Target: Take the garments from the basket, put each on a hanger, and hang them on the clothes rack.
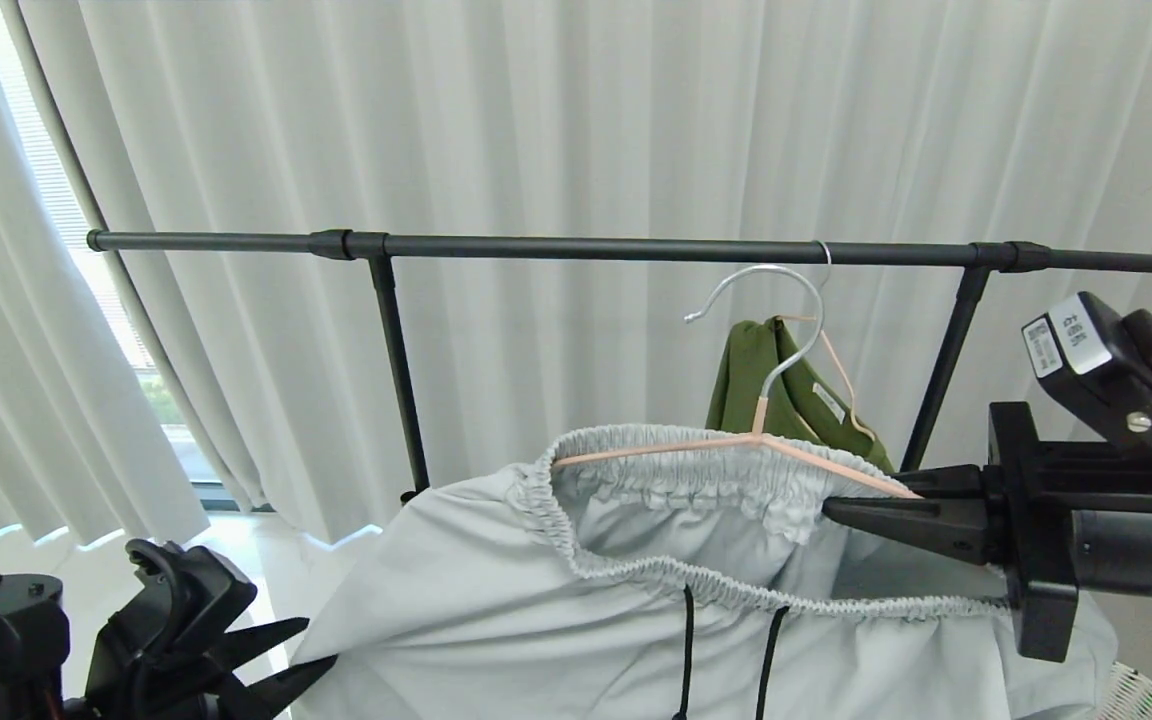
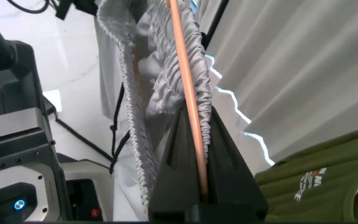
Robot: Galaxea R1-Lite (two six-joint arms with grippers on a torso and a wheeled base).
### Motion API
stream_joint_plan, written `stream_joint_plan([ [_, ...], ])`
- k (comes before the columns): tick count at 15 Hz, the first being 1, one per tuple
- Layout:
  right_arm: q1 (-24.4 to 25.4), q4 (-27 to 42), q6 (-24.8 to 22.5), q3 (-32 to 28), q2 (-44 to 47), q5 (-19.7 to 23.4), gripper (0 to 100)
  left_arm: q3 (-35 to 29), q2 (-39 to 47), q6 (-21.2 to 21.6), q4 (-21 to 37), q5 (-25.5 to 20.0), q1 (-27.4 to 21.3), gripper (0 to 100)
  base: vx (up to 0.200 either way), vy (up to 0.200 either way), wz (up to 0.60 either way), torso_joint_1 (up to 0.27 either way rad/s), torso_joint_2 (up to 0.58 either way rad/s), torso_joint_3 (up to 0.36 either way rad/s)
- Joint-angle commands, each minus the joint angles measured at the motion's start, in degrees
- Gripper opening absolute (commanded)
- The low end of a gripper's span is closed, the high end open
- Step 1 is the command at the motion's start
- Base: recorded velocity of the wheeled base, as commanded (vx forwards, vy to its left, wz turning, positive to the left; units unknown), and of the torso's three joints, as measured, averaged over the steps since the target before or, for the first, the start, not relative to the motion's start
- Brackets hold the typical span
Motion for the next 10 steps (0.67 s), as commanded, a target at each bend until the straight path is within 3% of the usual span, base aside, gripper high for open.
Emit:
stream_joint_plan([
  [1, -0.2, 0.0, 0.6, -0.1, 0.7, -0.2, 0, -0.1, -2.7, -0.1, -0.1, -0.1, -0.2, 100, 0.000, 0.000, 0.00, 0.000, 0.00, 0.000],
  [3, -1.1, -0.3, 3.6, -0.4, 1.7, -3.2, 0, -0.9, -5.0, -0.5, -0.1, -0.1, -0.2, 100, 0.000, 0.000, 0.00, 0.000, 0.00, 0.000],
  [6, -1.9, -0.3, 11.8, -2.3, 3.9, -10.4, 0, -2.7, -8.0, -0.9, -0.1, 0.0, 0.2, 100, 0.000, 0.000, 0.00, 0.000, 0.00, 0.000],
  [10, -4.8, -0.3, 15.0, -4.6, 7.8, -17.3, 0, -4.1, -8.6, -0.6, -0.1, 6.8, 0.2, 100, 0.000, 0.000, 0.00, 0.000, 0.00, 0.000],
])
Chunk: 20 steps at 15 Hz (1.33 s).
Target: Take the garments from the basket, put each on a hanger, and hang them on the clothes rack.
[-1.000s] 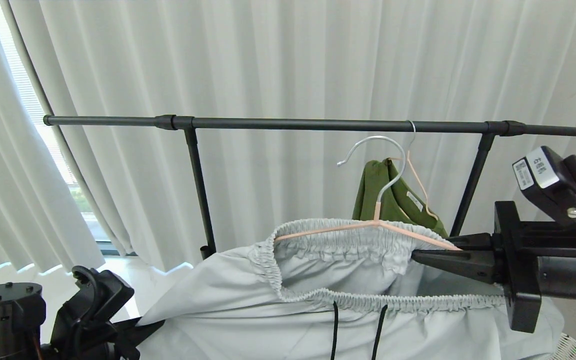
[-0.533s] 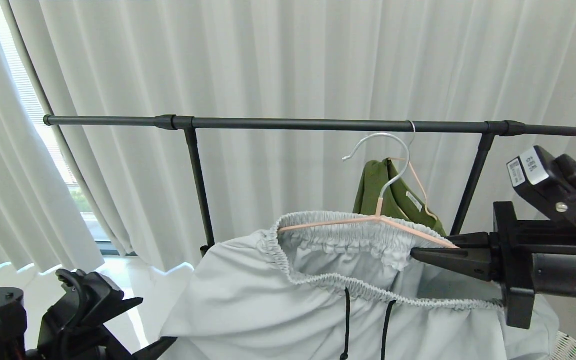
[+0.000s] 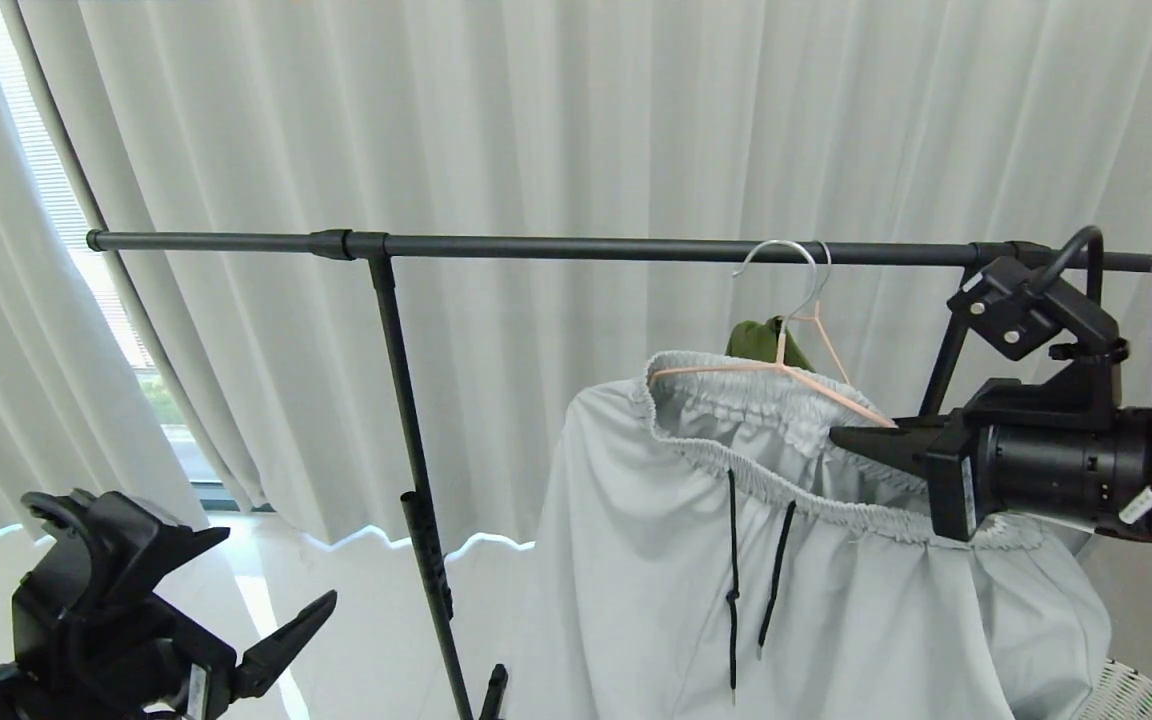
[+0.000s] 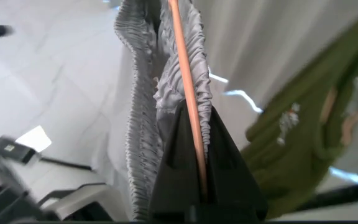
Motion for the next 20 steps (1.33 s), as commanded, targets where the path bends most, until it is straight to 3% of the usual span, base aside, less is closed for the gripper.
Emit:
stream_joint_plan([
  [1, -1.6, -0.1, 0.1, -1.8, 3.7, -1.7, 0, -0.2, -0.7, 0.1, -0.1, 3.2, 0.0, 100, 0.000, 0.000, 0.00, 0.000, 0.00, 0.000],
  [5, -3.7, -3.3, 0.1, -5.1, 8.5, -2.1, 0, -0.7, -1.4, 0.0, -0.1, 4.2, -0.3, 100, 0.000, 0.000, 0.00, 0.000, 0.00, 0.000],
  [7, -4.6, -6.7, 0.1, -6.4, 11.4, -3.2, 0, -0.9, -1.4, 0.0, -0.1, 4.2, -0.4, 100, 0.200, 0.000, 0.00, 0.002, 0.00, 0.000],
  [12, -4.6, -6.9, 0.1, -9.1, 13.3, -3.5, 0, -0.9, -1.4, 0.2, -0.1, 4.1, -0.6, 100, 0.200, 0.000, 0.00, 0.003, 0.01, 0.002],
  [16, -4.8, -7.1, 0.1, -9.4, 14.8, -3.6, 0, -0.7, -1.4, 0.3, -0.1, 4.1, -0.7, 100, 0.000, 0.000, 0.00, 0.000, 0.00, 0.000],
  [20, -6.2, -8.4, 0.1, -13.3, 20.4, -4.5, 0, -0.8, -1.4, 0.3, -0.1, 4.1, -2.5, 100, 0.000, 0.000, 0.00, 0.000, 0.00, 0.000],
])
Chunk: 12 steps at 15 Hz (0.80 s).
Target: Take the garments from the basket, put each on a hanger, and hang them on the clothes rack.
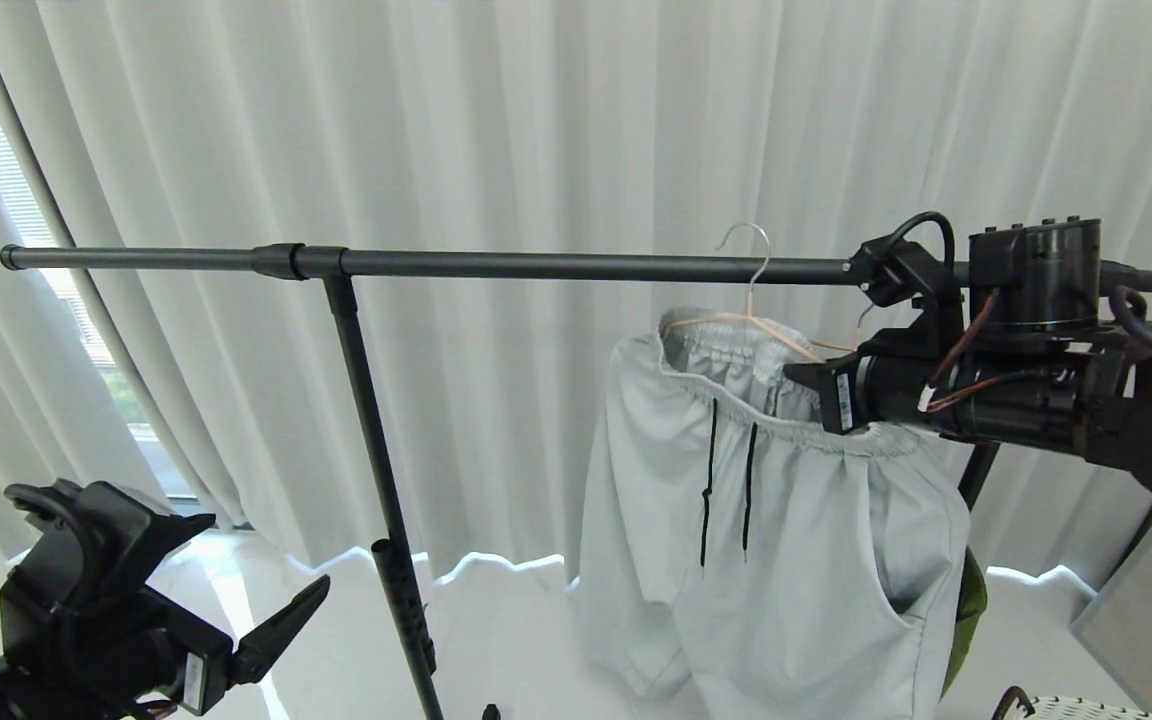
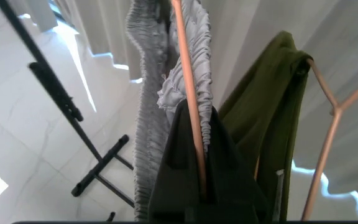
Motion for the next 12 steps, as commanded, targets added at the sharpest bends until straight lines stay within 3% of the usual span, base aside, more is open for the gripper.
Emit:
stream_joint_plan([
  [1, -0.7, -0.3, 0.0, -1.8, 3.9, -0.8, 0, 0.0, 0.0, 0.0, 0.0, 0.0, -0.9, 100, 0.000, 0.000, 0.00, 0.000, 0.00, 0.000],
  [12, -0.4, -1.9, 0.0, -2.4, 6.0, -1.0, 0, -0.1, 0.1, -0.1, 0.0, 0.0, -2.4, 100, 0.000, 0.000, 0.00, 0.000, 0.00, 0.000],
])
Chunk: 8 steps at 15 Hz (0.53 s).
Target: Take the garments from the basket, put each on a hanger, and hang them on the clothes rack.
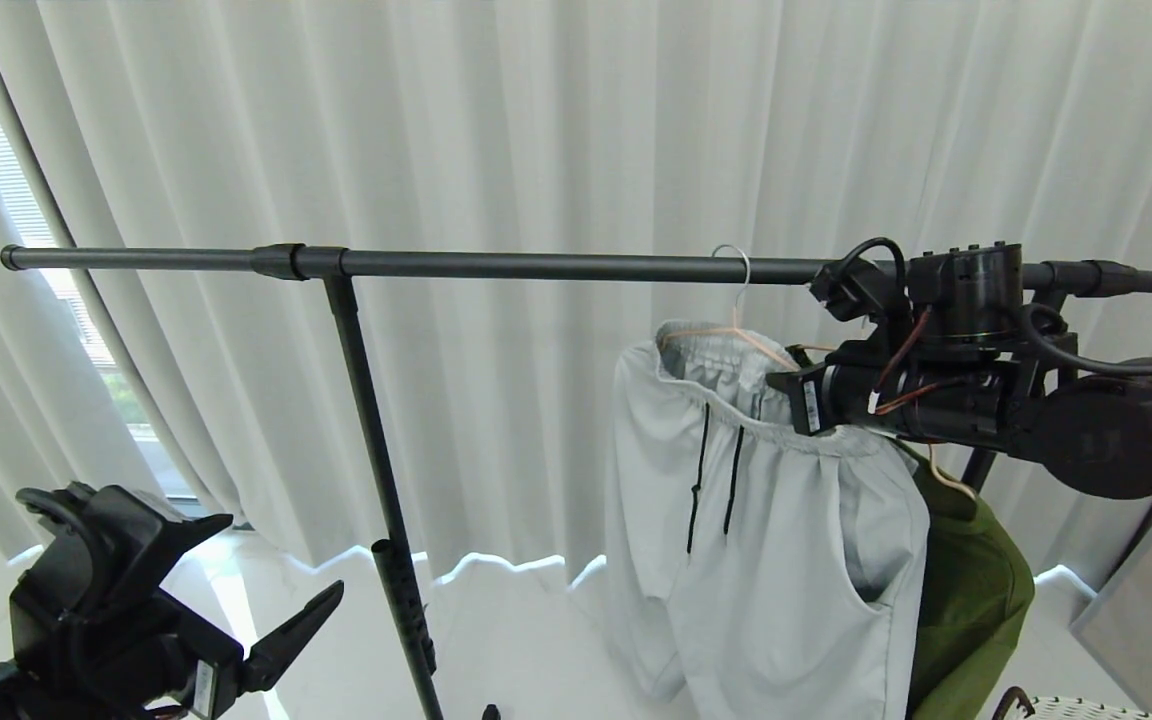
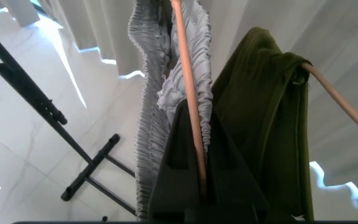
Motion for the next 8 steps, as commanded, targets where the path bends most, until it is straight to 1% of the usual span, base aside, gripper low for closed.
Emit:
stream_joint_plan([
  [1, 0.1, 0.0, 0.0, 0.1, -0.4, 0.0, 100, -0.1, 0.1, 0.0, 0.0, 0.1, 0.1, 100, 0.000, 0.000, 0.00, 0.000, 0.00, 0.000],
  [3, 0.3, -0.4, 0.0, 0.1, -1.1, -0.4, 100, -0.2, 0.1, -0.2, 0.0, 0.1, 0.2, 100, 0.000, 0.000, 0.00, 0.000, 0.00, 0.000],
  [5, 0.7, -2.7, 0.1, 0.8, -3.0, -0.5, 100, -0.2, 0.0, -0.4, 0.0, 0.1, 1.0, 100, 0.000, 0.000, 0.00, 0.000, 0.00, 0.000],
  [7, 1.0, -2.9, 0.1, 1.8, -5.4, -0.4, 100, -0.2, 0.0, -0.4, 0.0, 0.1, 2.4, 100, 0.000, 0.000, 0.00, 0.000, 0.00, 0.000],
  [8, 1.3, -2.9, 0.2, 3.0, -7.7, -0.4, 100, -0.2, 0.0, -0.4, 0.0, 0.1, 3.9, 100, 0.000, 0.000, 0.00, 0.000, 0.00, 0.000],
])
